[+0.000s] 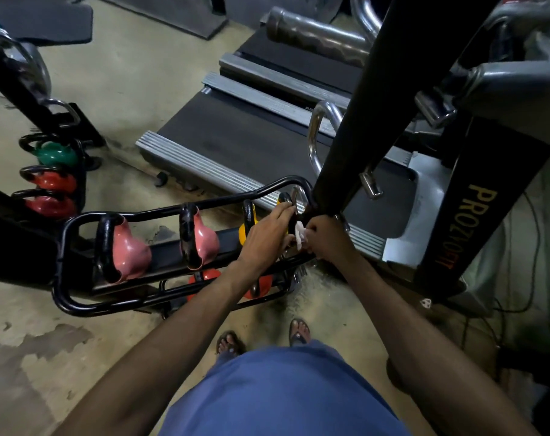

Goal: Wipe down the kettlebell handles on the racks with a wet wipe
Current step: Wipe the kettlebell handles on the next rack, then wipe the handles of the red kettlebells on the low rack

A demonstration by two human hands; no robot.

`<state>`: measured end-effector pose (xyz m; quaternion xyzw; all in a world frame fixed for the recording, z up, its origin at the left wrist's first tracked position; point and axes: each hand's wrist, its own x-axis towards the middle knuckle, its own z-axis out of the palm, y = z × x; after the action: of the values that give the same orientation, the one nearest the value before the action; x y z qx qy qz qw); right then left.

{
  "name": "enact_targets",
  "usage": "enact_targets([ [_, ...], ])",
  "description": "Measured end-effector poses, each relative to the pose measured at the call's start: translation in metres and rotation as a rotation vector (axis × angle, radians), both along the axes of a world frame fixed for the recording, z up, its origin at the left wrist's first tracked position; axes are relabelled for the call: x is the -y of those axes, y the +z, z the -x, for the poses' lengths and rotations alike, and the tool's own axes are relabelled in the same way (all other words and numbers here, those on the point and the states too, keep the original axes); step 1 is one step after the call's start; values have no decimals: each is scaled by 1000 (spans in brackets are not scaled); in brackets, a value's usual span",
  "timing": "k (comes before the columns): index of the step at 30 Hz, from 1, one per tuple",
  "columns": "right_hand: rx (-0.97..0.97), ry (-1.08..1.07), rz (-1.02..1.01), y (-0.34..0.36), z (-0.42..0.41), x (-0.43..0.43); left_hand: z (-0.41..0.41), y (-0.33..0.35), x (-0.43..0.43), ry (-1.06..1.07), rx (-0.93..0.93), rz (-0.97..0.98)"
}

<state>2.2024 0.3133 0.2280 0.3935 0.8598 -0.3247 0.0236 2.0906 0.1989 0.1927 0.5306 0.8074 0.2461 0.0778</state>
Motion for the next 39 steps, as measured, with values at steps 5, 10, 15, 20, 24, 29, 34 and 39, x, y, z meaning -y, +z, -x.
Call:
enact_targets([
  [5, -200, -205, 236, 18, -27, 30, -6, 10, 18, 15, 226, -197],
  [10, -313, -253, 369, 19, -54, 78, -33, 33, 73, 128, 741, -207],
  [15, -331, -258, 438, 14, -72, 113, -55, 27, 125, 244, 1094, -203],
  [20, -392, -355, 791, 2, -80, 155, -92, 20, 175, 409, 1310, -252],
  [24, -380, -264, 1019, -21, -98, 189, -118, 2, 213, 593, 1275, -320],
  [29, -376, -262, 1177, -41, -115, 227, -137, -16, 258, 718, 1467, -339],
  [34, -307, -306, 1204, -73, -107, 263, -140, -40, 298, 657, 1389, -292],
  [39, -310, -275, 1179, -120, -87, 297, -112, -86, 335, 612, 1265, -200],
])
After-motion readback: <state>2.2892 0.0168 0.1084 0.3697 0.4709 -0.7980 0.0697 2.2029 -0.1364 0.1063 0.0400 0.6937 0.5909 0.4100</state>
